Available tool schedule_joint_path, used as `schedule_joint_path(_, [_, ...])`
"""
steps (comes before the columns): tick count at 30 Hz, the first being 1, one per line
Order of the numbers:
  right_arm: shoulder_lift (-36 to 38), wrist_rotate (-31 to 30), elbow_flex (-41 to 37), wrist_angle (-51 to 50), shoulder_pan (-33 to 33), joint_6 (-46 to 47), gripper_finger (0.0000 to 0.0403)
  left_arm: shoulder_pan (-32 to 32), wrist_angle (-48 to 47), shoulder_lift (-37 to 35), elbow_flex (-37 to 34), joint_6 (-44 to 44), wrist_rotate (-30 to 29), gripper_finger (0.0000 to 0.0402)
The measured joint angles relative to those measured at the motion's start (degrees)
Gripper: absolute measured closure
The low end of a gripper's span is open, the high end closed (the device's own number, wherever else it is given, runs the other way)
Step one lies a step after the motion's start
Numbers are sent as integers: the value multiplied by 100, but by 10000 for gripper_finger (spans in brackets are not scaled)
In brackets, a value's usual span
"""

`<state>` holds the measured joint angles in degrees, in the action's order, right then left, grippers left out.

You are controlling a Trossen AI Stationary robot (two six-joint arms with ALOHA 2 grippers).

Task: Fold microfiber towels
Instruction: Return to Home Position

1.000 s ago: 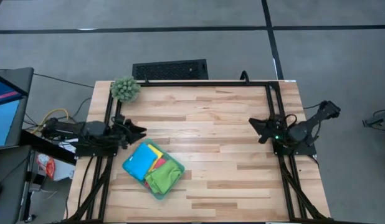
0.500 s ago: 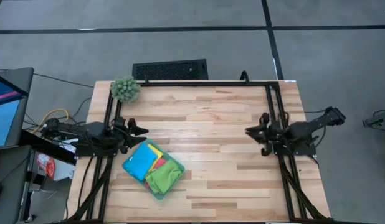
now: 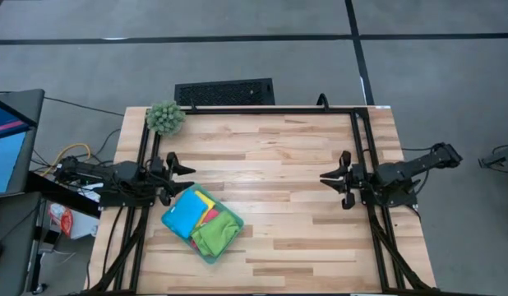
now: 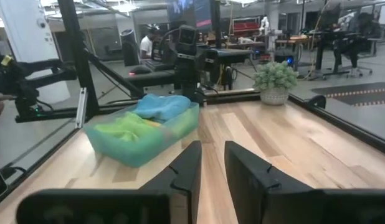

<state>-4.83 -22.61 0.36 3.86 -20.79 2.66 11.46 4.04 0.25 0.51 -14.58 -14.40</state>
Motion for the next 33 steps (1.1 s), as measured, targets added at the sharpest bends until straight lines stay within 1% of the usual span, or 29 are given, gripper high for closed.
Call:
schedule_joint_path(3, [-3,2,0,0,-1,-9,307,0,-1,0,-4,108,18,178])
schedule_joint_path(33, [-3,4,-4,0,-1,-9,307,0,-1,0,-15,44,42,178])
